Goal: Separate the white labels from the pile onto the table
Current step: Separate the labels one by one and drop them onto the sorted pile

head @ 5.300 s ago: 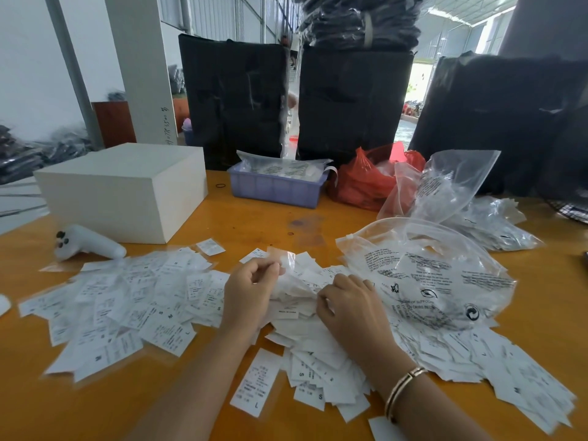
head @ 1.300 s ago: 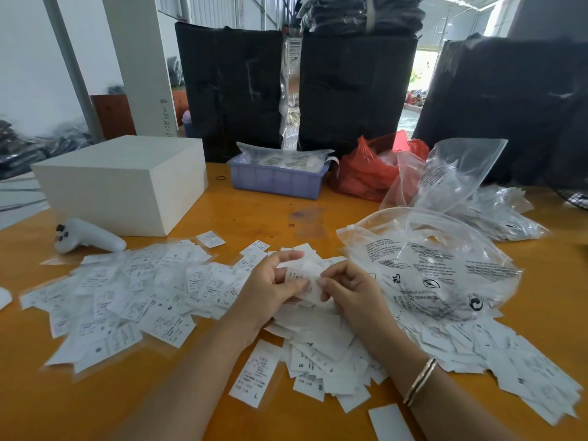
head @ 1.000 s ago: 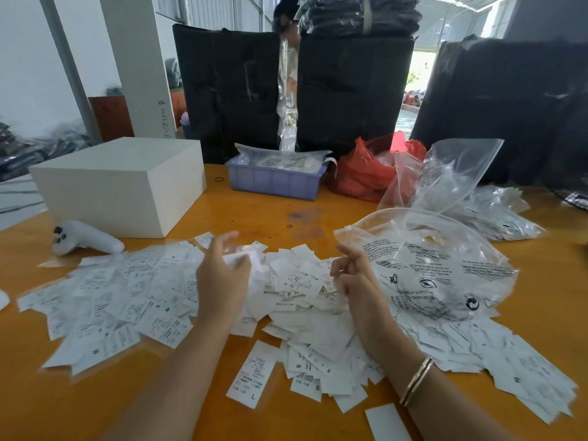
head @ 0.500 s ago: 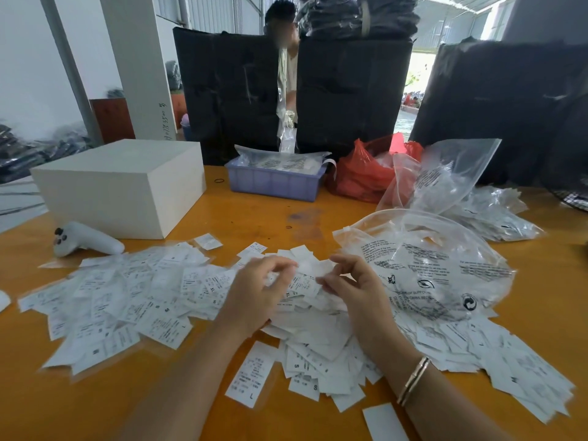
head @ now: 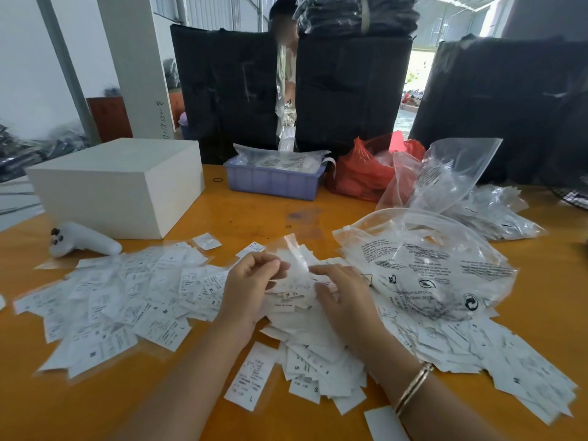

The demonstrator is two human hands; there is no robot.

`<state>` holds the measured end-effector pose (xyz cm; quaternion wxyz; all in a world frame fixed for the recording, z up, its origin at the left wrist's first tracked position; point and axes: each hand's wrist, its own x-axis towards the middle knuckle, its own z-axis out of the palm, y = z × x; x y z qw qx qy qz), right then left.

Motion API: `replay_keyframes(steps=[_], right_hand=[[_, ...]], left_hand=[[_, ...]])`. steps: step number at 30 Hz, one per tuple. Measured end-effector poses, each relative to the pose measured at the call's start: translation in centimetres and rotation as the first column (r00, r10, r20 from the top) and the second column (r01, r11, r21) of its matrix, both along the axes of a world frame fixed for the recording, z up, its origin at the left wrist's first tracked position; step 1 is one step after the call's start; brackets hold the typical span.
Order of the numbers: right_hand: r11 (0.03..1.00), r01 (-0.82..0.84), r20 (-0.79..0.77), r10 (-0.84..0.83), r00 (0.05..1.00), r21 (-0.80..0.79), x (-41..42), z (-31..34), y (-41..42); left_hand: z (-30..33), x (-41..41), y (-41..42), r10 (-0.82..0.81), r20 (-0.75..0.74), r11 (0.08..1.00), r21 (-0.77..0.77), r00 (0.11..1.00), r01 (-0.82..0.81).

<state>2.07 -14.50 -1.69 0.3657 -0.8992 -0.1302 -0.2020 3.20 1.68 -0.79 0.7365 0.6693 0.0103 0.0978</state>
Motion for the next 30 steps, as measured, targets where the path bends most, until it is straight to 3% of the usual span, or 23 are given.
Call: replay_keyframes(steps=[3,8,12,17,26,30], right_hand=[[0.946,-0.028,-0.058,0.01,0.998,-0.324,0.2,-0.7,0.3],[0.934,0.002,0.01,0.002,1.0,-0.359,0.1,-0.8,0.3],[0.968,0.013,0.056,0.001,0.998,-0.252,0.0,-0.4,0.3],[0.996,0.06,0.19,-0.072,0.979,0.068,-0.5,0.2,0.1],[0.947,-0.053,0.225,-0.021,0.974,0.317,-1.1,0.8,0.3],[0.846,-0.083,0.1,0.035,0.994,0.527,-1.3,1.4,0.1]], left_hand=[[0.2,0.0,0.1,0.003,-0.026,0.998,-0.069,1.0,-0.005],[0.2,0.2,0.1,0.013,-0.042,0.995,-0.099,0.999,-0.017],[0.1,0.4,0.2,0.005,-0.072,0.976,-0.218,0.997,-0.021],[0.5,0.5,0.7,-0.099,-0.111,0.856,-0.517,0.989,0.027],[0.7,0.5,0.6,-0.187,-0.108,0.743,-0.666,0.976,0.069],[0.8,0.4,0.5,-0.227,-0.076,0.707,-0.698,0.971,0.111]])
